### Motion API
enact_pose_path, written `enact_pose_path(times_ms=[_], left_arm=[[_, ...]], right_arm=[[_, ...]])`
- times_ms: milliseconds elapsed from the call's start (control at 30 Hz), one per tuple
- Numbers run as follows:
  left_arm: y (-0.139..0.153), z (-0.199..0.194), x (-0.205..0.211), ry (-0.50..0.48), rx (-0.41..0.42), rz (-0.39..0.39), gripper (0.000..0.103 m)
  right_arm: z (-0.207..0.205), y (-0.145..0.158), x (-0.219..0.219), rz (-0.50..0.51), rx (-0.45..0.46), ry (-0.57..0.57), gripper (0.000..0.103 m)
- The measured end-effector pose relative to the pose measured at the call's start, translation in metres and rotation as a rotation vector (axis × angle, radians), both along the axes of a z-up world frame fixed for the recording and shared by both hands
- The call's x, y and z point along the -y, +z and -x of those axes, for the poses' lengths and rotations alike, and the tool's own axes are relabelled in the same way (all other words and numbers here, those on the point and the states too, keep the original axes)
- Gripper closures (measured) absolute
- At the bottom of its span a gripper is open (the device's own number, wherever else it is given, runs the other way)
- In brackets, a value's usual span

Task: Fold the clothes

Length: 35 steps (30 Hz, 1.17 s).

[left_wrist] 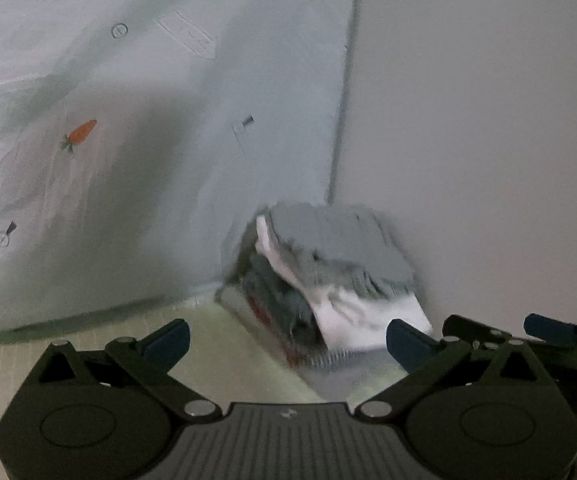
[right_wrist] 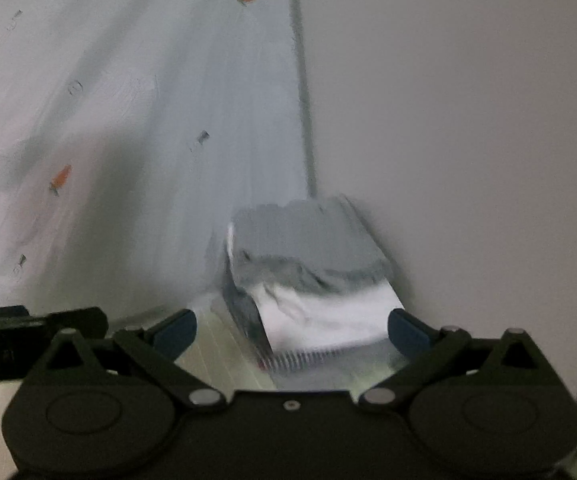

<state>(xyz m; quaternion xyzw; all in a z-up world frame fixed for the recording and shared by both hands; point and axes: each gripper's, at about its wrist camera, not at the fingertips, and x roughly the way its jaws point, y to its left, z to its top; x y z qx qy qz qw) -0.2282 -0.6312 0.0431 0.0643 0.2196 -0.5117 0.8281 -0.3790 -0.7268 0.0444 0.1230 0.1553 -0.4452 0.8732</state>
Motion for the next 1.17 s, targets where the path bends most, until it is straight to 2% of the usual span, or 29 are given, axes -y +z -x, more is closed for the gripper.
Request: enact_pose_path(times_ms=[100,233,367,1167], left_arm=[[-0.007,0.011,-0.016,-0.015,0.006,-0.030,0.000],[-0.012,0.025,-0.030,-0.016,0.054,-0.064,0.000],[-0.013,0.035,-0.041,-0.006,0.069,-0.075,0.000],[-0.010,0.046,-0.055,-0.001,0.080,-0.080,0.000]], right_arm=[[0.011,-0.009,-0.016,-0.025,-0.022,-0.018,0.000],[0.034,-0.023,-0.037,-0.043,-0.044,-0.035,0.000],[0.046,-0.033,-0.046,-0.054,-0.063,-0.037,0.000],[0.059,-0.033,-0.060,-0.043,-0.066,-0.048,0.000]])
